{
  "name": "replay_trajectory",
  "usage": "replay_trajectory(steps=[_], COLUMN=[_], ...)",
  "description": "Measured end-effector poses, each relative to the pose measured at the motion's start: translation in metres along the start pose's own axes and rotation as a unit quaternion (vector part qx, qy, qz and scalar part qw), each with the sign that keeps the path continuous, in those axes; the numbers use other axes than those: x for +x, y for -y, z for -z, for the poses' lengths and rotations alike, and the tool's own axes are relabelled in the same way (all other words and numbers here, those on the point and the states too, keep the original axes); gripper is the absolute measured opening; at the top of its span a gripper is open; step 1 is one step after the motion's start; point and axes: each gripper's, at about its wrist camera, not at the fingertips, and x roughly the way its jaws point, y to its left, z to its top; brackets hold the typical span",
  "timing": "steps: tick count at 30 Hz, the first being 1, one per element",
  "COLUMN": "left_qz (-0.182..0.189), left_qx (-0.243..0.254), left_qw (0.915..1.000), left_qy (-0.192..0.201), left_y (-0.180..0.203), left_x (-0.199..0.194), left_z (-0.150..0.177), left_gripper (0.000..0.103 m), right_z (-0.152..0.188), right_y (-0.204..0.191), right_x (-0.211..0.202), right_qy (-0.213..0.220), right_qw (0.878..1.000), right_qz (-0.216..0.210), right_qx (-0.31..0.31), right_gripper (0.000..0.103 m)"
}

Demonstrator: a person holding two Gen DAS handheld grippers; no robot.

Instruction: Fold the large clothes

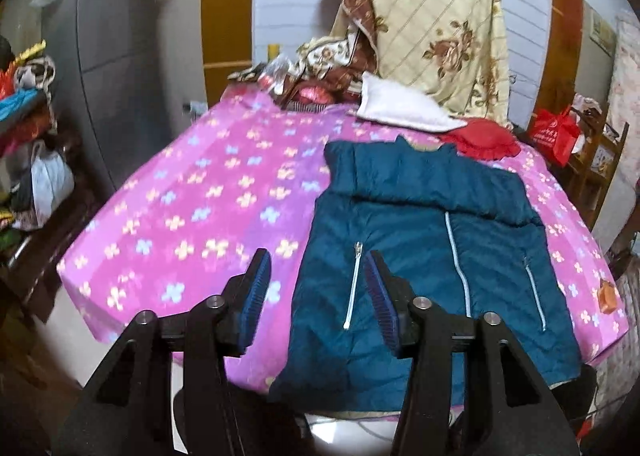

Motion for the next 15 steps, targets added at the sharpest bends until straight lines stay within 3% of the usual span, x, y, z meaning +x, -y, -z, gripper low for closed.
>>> replay_trajectory(steps=[2,4,9,15], left_qz=[-0.005,-0.013,-0.038,-0.045], left_qx=[0.002,0.004,-0.009,-0.042], left_qw=[0.9999,0.9999,0.9985,0.9941], left_qy=[0.009,0.007,-0.039,-0.089], left_y=[0.001,0.001,-0.008,-0.022], left_x=[0.0,0.006,0.042,0.08], left_z=[0.001,0.006,0.027,0.049], left_gripper=[0.064,0.065,0.065,0.065], right_z=[0.004,0.015,0.054,0.09], right_y=[-0.003,0.001,0.034,0.091], right_x=[0.004,0.016,0.048,0.078], right_qy=[-0.002,-0.021,-0.071,-0.129], right_qw=[1.0,0.999,0.992,0.979], right_qz=[0.009,0.034,0.102,0.153], right_qx=[-0.008,-0.016,-0.011,0.047], right_gripper=[0.08,0.08,0.08,0.08])
